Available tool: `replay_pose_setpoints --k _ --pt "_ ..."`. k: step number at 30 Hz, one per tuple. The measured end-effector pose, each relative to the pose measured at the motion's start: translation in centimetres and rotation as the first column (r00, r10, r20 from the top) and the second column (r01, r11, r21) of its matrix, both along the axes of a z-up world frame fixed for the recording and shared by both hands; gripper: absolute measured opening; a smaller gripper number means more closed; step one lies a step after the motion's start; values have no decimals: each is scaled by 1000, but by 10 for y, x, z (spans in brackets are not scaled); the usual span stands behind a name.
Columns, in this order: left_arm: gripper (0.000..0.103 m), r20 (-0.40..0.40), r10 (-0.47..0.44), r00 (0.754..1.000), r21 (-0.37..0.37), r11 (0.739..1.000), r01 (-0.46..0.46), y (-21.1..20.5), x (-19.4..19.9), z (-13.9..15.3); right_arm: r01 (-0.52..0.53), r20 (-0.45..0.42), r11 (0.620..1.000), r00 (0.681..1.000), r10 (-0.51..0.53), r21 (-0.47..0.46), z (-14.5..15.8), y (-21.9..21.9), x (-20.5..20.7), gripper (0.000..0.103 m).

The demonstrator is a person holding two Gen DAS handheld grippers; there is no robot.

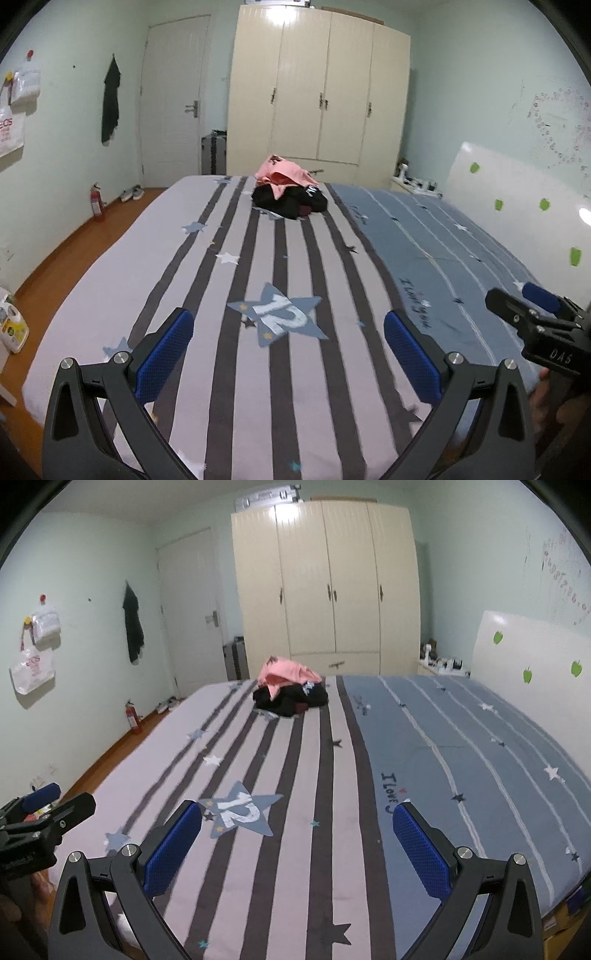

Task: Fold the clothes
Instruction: 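Move the left tool toward the pink T-shirt on the clothes pile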

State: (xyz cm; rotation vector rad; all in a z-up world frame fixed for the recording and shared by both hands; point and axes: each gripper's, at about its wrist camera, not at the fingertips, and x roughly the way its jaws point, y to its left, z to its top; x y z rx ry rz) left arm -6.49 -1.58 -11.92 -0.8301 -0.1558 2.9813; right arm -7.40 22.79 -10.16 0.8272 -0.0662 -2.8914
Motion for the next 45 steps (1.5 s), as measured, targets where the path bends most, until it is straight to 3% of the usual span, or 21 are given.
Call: replay_pose_setpoints --k 4,10,13,16,20,24,29,33,38,45 --pt "102 8 -6 1000 49 999 6 -7 -63 -56 25 19 999 999 -26 33 -55 -6 -62 103" --pt "101 1 -45 999 22 999 45 -1 -194 -144 37 95 998 995 -32 -55 -145 -1 -206 103" --pt "97 36 -37 999 18 999 36 0 -245 -179 46 123 996 992 -36 -80 -179 -1 -264 102" --pt "97 81 -20 997 24 1000 18 -4 -275 -195 91 126 993 989 -81 -74 -201 -1 -295 102" --pt "96 142 -5 990 37 999 0 -10 -312 -206 93 233 994 969 -78 -53 -221 -6 -336 102" --pt "95 201 5 980 50 999 -15 -17 -350 -216 93 285 996 955 -87 -8 -212 -14 -368 102" --pt "92 233 -20 972 49 999 9 -37 -427 -191 132 296 991 947 -129 9 -183 -25 -416 102" --pt "91 188 -66 980 -16 997 70 -39 -513 -172 162 276 987 948 -159 11 -161 -37 -468 102" --pt "69 206 -89 974 -110 987 114 -30 -624 -165 100 210 995 972 -101 14 -138 -48 -543 102" --pt "68 194 -12 981 -200 978 52 -23 -752 -155 54 180 999 982 -53 -2 -126 -41 -635 102"
